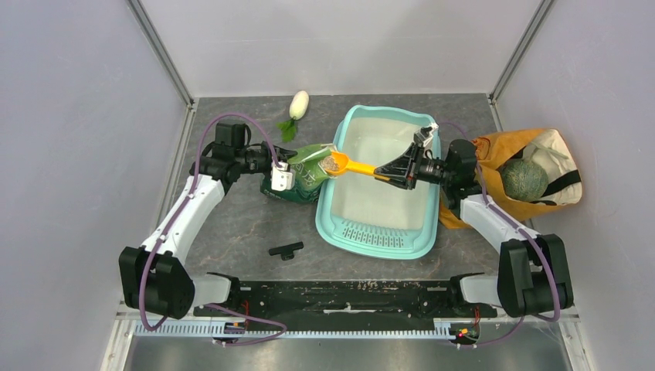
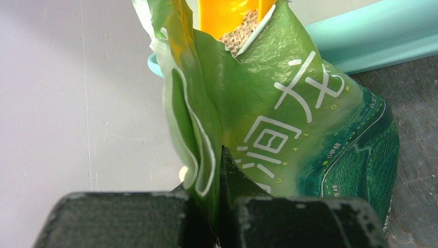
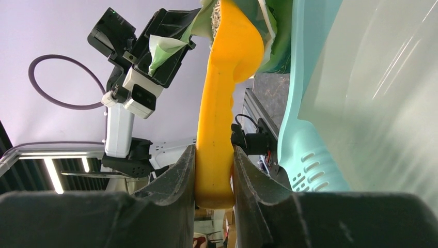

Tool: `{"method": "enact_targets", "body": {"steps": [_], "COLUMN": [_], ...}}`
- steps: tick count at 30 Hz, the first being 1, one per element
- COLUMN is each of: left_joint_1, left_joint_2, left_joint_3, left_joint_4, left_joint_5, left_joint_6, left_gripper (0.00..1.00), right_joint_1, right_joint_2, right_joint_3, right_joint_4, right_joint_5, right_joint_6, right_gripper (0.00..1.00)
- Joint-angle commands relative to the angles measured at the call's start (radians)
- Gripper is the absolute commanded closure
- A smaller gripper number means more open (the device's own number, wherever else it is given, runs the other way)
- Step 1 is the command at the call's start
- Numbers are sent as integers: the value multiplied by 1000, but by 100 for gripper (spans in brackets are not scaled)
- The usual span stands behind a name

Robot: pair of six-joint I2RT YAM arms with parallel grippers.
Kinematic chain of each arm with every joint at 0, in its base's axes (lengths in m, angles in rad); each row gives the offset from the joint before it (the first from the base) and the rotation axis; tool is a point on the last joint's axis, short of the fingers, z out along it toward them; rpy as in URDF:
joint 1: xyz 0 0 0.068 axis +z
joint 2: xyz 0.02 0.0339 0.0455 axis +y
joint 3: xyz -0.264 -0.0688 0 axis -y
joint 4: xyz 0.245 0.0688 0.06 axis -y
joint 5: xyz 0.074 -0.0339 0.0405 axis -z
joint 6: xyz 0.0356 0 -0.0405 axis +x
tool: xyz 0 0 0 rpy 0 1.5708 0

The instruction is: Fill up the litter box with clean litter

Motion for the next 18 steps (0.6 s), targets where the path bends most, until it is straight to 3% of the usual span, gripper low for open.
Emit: {"method": "enact_targets", "body": {"steps": [1,18], "left_joint_1": [-17,-20], "left_joint_2": [-10,8], "left_joint_3": [70,86], "left_joint_4": [127,112], "left_joint_5": [97,95], "left_joint_6": [8,22], "left_gripper": [98,98], "right_joint_1": [-37,-203], "right_joint_2": [-60,-169], "right_joint_3": [-9,-45], "right_joint_4": [9,-161], "right_joint_5": [-44,-155], "right_joint_6": [-9,-90], "right_gripper": [100,100]}}
